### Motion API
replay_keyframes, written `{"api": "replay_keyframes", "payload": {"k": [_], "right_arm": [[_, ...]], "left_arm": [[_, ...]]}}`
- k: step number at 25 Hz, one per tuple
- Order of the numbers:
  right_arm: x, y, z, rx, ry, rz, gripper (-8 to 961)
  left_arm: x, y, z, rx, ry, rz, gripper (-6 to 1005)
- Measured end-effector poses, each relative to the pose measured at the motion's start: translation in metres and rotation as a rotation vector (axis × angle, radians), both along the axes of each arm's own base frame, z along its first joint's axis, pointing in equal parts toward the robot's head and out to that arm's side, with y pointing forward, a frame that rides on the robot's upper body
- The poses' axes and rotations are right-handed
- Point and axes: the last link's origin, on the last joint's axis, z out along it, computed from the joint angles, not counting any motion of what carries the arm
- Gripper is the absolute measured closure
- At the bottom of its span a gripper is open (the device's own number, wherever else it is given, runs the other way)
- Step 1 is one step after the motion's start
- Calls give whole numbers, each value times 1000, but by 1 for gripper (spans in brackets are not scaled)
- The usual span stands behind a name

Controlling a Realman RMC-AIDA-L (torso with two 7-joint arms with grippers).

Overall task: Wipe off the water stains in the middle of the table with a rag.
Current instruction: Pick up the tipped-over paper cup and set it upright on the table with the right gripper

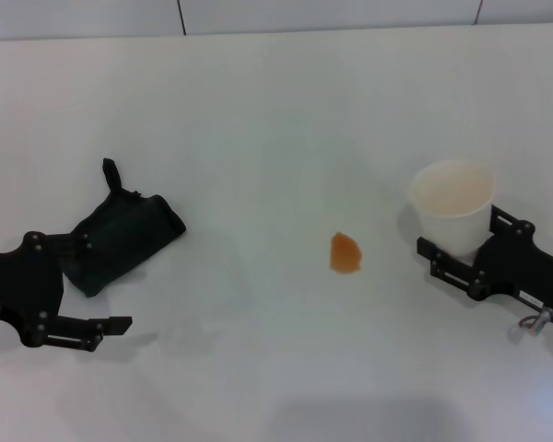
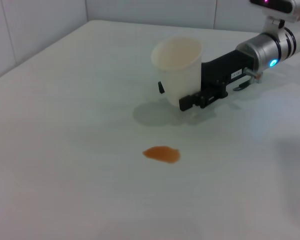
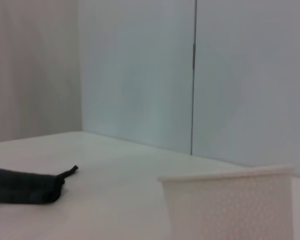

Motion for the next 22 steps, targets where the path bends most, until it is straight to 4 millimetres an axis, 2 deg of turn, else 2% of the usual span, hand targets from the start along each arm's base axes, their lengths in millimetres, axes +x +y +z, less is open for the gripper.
{"api": "replay_keyframes", "payload": {"k": [22], "right_arm": [[-6, 15, -6, -18, -31, -9, 169]], "left_arm": [[0, -5, -5, -14, -8, -1, 139]]}}
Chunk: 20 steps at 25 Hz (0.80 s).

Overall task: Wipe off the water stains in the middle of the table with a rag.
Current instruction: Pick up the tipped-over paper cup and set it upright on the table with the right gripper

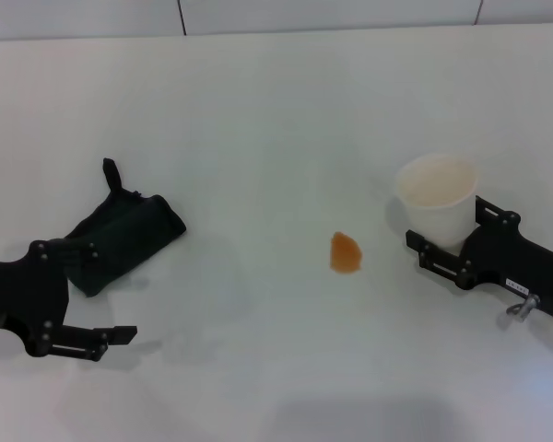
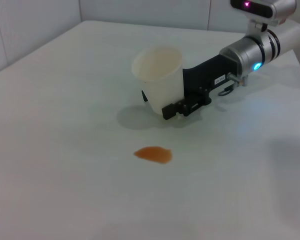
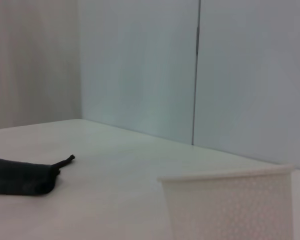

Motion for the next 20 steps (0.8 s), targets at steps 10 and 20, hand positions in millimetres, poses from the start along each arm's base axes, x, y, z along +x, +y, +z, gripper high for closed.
{"api": "replay_keyframes", "payload": {"k": [10, 20], "right_arm": [[2, 5, 0, 4, -13, -24, 159], [2, -1, -2, -8, -2, -15, 149]], "left_arm": [[0, -1, -1, -7, 1, 2, 139], [-1, -2, -1, -10, 2, 6, 139]]}}
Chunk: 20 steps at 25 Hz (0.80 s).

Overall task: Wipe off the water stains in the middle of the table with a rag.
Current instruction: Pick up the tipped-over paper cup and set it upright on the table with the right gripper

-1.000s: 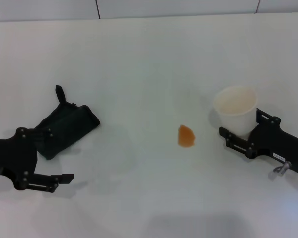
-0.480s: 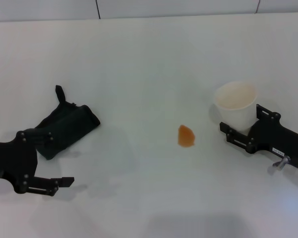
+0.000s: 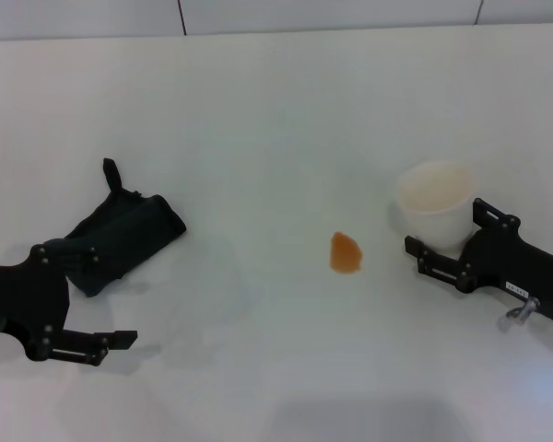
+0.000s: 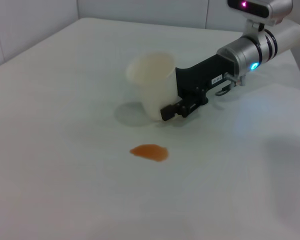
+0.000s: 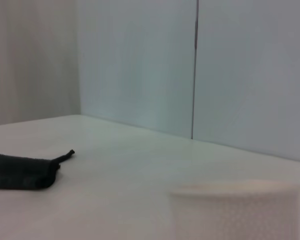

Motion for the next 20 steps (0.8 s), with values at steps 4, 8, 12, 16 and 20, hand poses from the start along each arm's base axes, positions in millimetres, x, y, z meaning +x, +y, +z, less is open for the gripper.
{"api": "replay_keyframes", "payload": {"k": [4, 8, 12, 16, 20], "right_arm": [[3, -3, 0, 3, 1, -15, 145], [5, -5, 0, 3, 1, -22, 117], [8, -8, 1, 5, 4, -30, 77], [13, -15, 3, 10, 5, -41, 78], [17, -23, 7, 14, 13, -40, 79]], "left_arm": [[0, -1, 0, -2, -1, 0, 139], [0, -2, 0, -10, -7, 1, 139], [0, -3, -1, -11, -8, 2, 139], [0, -3, 0, -10, -7, 2, 140], [0, -3, 0, -10, -7, 1, 140]]}}
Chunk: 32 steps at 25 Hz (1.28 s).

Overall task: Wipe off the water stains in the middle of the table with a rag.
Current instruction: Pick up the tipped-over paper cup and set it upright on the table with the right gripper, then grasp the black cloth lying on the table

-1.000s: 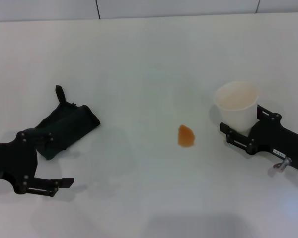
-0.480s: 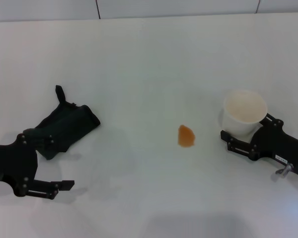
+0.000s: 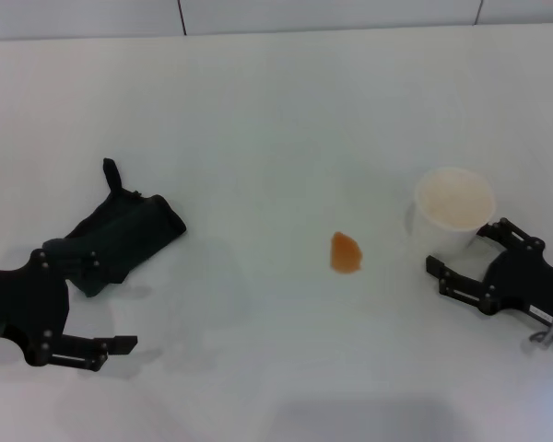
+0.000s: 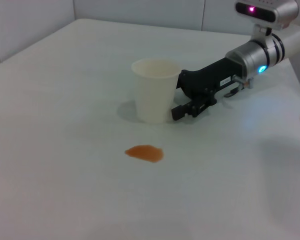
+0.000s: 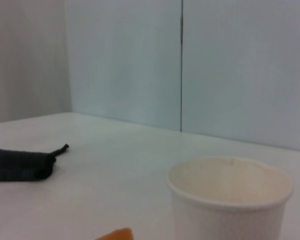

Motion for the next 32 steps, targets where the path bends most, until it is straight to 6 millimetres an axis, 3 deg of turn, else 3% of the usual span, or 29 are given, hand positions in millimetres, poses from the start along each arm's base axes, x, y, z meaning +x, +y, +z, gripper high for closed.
{"api": "replay_keyframes", "payload": {"k": [10, 18, 25, 32], "right_arm": [[13, -18, 22, 21, 7, 31, 81], [21, -23, 59, -82, -7, 34, 84], [7, -15, 90, -246, -74, 32, 85], [-23, -6, 122, -324, -114, 85, 86]], "left_arm": [[-2, 0, 3, 7, 2, 12, 140], [-8, -5, 10, 37, 7, 44, 140], [-10, -6, 13, 49, 8, 53, 139], [-9, -4, 15, 61, -6, 74, 139]]}}
